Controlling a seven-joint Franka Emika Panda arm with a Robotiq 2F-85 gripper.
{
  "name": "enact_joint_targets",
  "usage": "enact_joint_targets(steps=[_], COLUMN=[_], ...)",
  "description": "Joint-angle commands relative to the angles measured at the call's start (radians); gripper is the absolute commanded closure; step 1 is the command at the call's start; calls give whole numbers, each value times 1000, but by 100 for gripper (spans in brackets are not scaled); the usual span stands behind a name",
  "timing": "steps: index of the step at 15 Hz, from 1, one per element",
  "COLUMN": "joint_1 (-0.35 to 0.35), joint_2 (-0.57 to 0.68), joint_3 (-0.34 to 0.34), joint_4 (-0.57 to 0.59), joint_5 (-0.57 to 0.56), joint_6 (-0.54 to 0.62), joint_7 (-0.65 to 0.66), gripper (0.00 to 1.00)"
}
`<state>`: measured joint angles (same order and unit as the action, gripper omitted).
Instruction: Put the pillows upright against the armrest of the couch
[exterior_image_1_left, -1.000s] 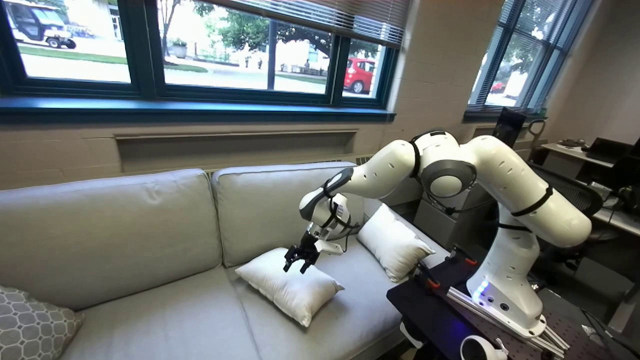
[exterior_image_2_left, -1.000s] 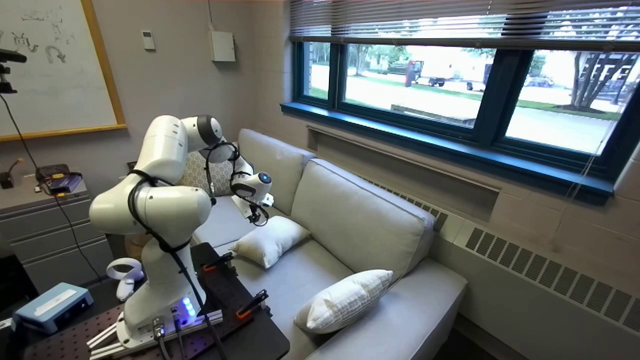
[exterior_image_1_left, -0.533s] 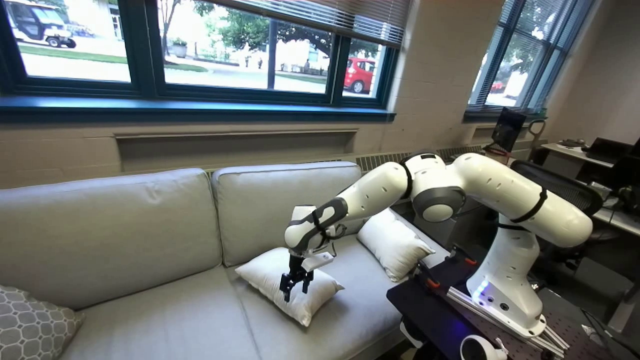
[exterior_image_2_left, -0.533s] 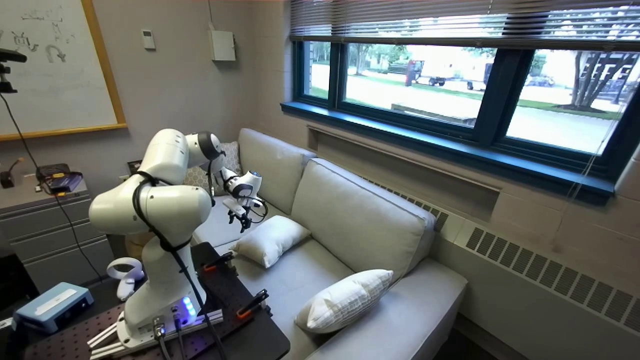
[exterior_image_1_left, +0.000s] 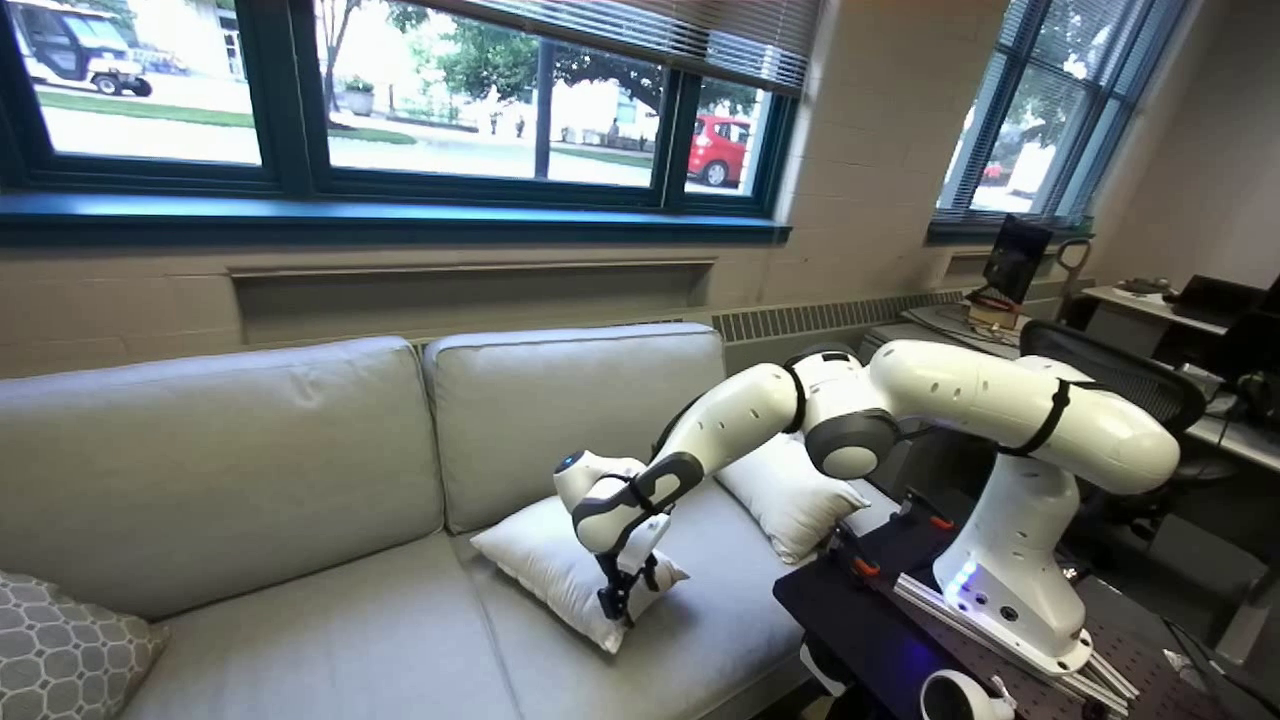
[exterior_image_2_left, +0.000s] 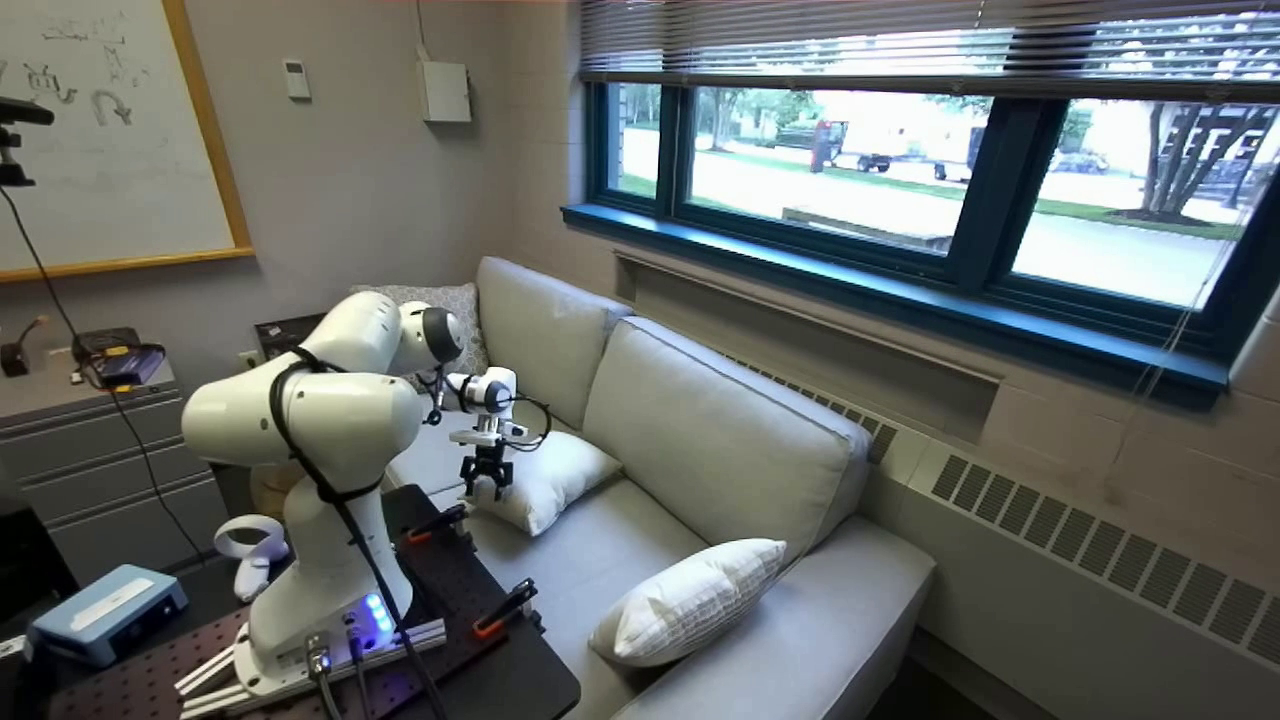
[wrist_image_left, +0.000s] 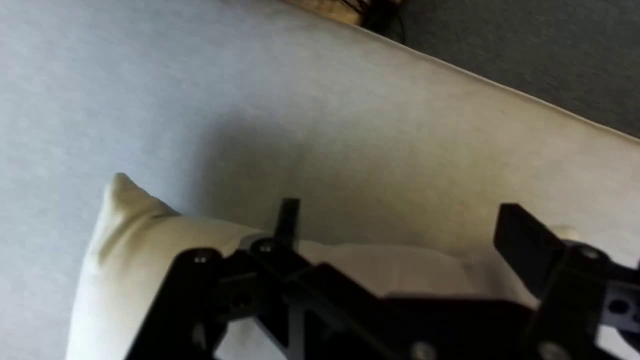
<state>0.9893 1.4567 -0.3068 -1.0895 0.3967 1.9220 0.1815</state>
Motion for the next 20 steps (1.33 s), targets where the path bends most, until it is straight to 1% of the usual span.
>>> enact_joint_targets(steps=[1, 3, 5, 7, 9, 12, 14, 15, 16, 18, 20], joint_1=[-5, 20, 50, 80, 93, 107, 122, 132, 101, 101, 101], joint_2=[26, 39, 38, 34, 27, 19, 16, 16, 16, 16, 18], joint_3=[22, 21, 13, 11, 21, 34, 33, 25, 74, 77, 76], joint_4=[26, 41, 57, 82, 101, 117, 109, 93, 94, 60, 26], joint_5=[-207, -318, -391, -413, -411, -392, -407, -424, -502, -553, -595], joint_6=[-90, -70, -47, -35, -9, 88, 191, 259, 310, 407, 472], joint_7=[35, 67, 118, 182, 221, 255, 264, 278, 312, 351, 378], gripper=[0, 0, 0, 0, 0, 0, 0, 0, 0, 0, 0])
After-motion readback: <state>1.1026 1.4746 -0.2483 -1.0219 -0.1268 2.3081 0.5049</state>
